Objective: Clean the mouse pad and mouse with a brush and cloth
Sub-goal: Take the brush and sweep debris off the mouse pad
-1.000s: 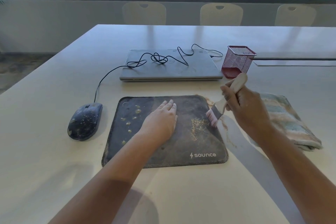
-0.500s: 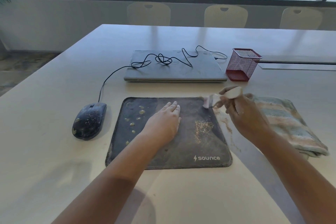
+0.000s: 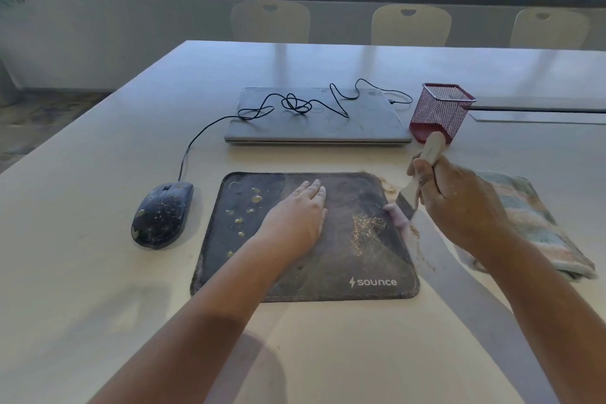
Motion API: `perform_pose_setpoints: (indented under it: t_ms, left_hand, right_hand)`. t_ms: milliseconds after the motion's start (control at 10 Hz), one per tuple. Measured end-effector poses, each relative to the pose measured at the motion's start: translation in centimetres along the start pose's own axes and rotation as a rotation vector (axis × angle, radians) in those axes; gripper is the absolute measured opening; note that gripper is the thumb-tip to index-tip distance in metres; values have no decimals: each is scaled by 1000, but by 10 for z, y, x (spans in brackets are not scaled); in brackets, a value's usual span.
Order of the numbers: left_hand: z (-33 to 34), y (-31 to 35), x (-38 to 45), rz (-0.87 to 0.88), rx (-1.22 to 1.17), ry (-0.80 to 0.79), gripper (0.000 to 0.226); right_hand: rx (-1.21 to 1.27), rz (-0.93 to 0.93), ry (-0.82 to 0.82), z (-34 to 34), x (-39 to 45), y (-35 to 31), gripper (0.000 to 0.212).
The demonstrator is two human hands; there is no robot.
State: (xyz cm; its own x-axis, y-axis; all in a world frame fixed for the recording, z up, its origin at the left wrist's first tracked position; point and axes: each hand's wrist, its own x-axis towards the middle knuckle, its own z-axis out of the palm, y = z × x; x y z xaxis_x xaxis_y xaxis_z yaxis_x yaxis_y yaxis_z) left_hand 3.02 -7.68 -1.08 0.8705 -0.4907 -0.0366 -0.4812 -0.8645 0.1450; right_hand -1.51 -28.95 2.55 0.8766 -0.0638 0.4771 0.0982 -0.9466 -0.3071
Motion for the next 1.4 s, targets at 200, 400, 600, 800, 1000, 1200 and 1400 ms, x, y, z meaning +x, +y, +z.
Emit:
perform_pose_setpoints:
  t_ms: [200, 400, 600, 800, 1000, 1200, 1400]
  left_hand:
    - [0, 0, 0, -1, -3, -1, 50]
    - [0, 0, 0, -7, -19, -9, 50]
    - [-1, 0, 0, -9, -25, -7, 50]
    - [-1, 1, -1, -4, -19, 4, 50]
    - [-1, 0, 0, -6, -17, -1, 50]
    - [0, 0, 0, -11, -24, -2, 50]
    - [0, 0, 0, -9, -16, -8, 50]
  right_hand:
    - [68, -46, 30, -2, -1, -6, 36]
    - [19, -30, 55, -1, -1, 0, 44]
    - [185, 50, -39, 1, 0, -1, 35]
    - [363, 173, 30, -1, 3, 2, 28]
    - [119, 167, 77, 0, 1, 2, 36]
    - [282, 118, 5, 2, 1, -1, 31]
    - [291, 129, 97, 0, 2, 1, 35]
